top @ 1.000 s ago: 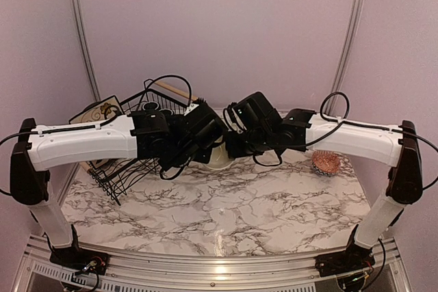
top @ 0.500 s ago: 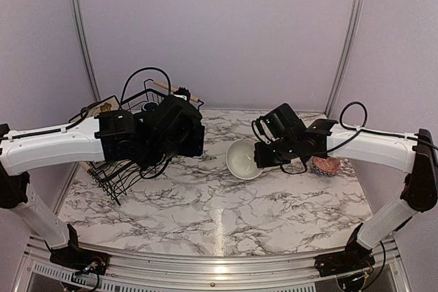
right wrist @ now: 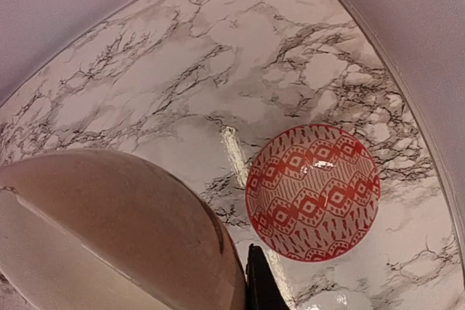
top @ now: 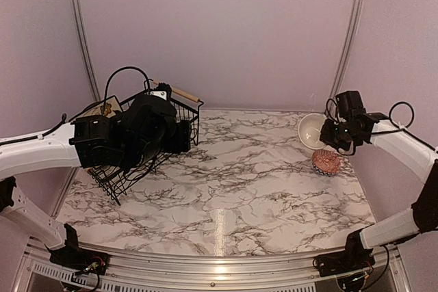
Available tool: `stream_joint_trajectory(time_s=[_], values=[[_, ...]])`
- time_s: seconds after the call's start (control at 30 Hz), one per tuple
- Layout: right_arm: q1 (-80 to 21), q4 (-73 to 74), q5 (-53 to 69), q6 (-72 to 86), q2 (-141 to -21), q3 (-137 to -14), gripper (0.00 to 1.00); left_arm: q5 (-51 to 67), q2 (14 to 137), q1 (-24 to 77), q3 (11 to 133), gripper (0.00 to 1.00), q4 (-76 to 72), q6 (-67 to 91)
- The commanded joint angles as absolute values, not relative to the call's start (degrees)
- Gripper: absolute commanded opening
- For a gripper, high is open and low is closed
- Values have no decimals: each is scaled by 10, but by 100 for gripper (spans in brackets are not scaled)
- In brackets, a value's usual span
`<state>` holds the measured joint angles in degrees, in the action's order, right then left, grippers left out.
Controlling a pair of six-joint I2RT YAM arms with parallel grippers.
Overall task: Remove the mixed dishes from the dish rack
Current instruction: Place the bowl in the bowl.
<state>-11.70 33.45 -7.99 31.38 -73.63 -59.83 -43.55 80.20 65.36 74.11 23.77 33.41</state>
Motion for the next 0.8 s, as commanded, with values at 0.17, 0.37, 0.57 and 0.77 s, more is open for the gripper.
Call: stream_joint_trajectory(time_s=[0.17, 0.37, 0.57, 0.77], values=[[39, 363, 48, 339, -784, -632, 0, -439, 777, 650, 715, 80, 234, 349], [95, 355, 82, 308, -824, -631, 0, -440, 773, 650, 711, 80, 231, 348], [101, 352, 84, 293, -859, -643, 0, -445, 775, 650, 716, 80, 229, 336], [101, 351, 63, 293, -858, -624, 0, -448, 781, 650, 716, 80, 232, 335]])
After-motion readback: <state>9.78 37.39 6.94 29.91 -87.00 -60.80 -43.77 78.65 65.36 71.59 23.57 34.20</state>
